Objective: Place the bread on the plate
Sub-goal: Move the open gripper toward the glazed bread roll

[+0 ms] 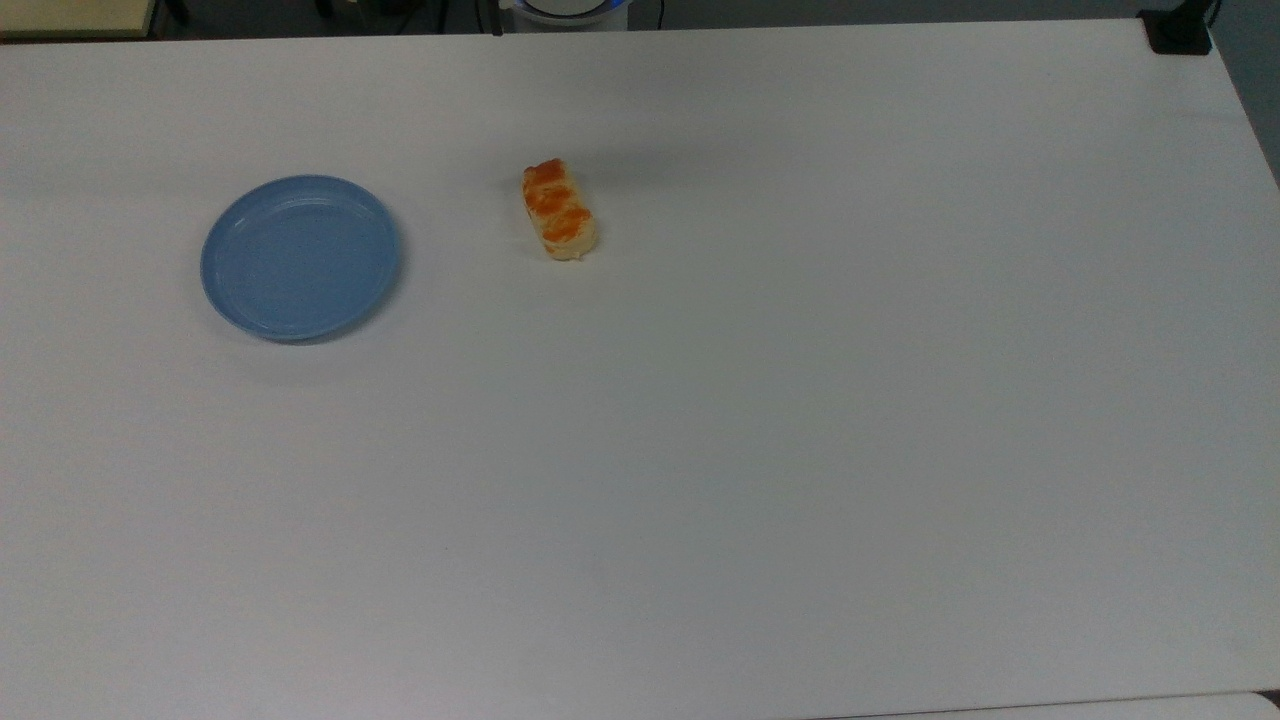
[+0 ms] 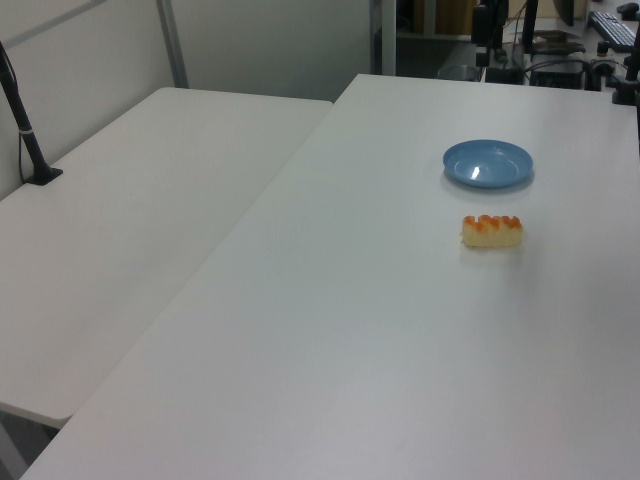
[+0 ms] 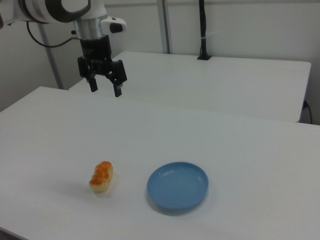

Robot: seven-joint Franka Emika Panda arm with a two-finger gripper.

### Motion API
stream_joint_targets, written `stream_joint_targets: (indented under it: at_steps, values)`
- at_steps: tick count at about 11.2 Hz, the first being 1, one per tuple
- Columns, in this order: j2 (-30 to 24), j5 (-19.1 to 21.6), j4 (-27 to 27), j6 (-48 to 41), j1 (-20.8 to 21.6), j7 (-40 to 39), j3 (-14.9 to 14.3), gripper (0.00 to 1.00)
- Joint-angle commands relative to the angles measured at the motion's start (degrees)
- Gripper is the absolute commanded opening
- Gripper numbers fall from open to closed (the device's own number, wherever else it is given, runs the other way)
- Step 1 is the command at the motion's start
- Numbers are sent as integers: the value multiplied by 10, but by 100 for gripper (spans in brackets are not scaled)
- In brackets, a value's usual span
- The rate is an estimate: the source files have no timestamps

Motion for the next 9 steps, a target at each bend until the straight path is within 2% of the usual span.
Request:
stream_joint_targets:
  at_steps: [1,9]
  values:
    - [10,7,5,-9,21,4,-13,100]
    - [6,7,-6,-7,29,-2,-14,100]
